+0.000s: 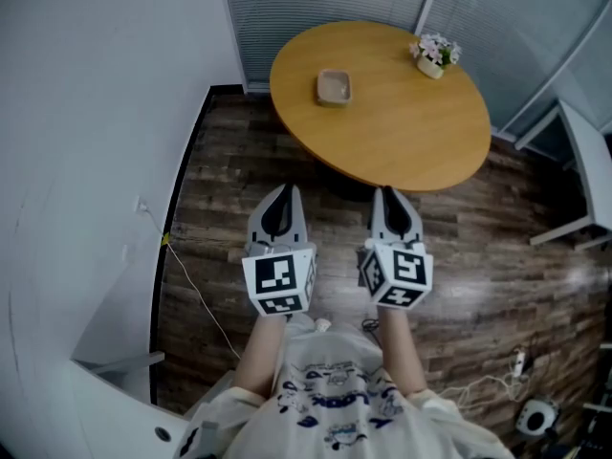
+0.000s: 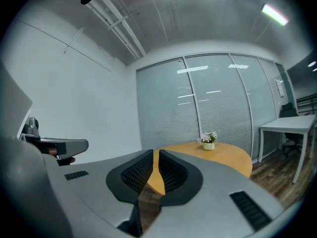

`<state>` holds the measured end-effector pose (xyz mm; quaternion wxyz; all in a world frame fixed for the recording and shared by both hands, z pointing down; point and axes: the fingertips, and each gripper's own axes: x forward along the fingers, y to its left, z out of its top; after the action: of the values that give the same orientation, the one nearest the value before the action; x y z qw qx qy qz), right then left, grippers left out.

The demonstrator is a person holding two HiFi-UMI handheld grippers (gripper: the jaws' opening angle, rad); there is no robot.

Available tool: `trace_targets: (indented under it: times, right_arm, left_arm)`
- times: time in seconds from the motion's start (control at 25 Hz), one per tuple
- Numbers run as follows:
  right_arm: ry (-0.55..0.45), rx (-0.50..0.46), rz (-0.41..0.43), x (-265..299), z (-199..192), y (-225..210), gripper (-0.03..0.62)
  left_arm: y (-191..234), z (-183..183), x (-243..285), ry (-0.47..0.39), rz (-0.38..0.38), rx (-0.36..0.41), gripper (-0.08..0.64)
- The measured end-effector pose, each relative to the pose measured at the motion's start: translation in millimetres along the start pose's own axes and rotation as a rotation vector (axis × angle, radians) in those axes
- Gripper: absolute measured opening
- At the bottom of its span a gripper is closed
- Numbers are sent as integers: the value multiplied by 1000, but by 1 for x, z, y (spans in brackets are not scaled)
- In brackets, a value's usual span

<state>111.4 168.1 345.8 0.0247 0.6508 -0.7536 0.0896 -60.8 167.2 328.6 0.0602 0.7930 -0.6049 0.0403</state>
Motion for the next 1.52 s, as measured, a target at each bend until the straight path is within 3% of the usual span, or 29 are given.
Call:
trace_targets:
  times: [0.84, 1.52]
  right_arm:
    - [-4, 14, -68, 172, 32, -11, 29]
    - [73, 9, -94, 251, 16, -21, 29]
  left_arm:
    - [53, 22, 175, 19, -92, -11, 3]
    - [79, 8, 253, 85, -108, -22, 3]
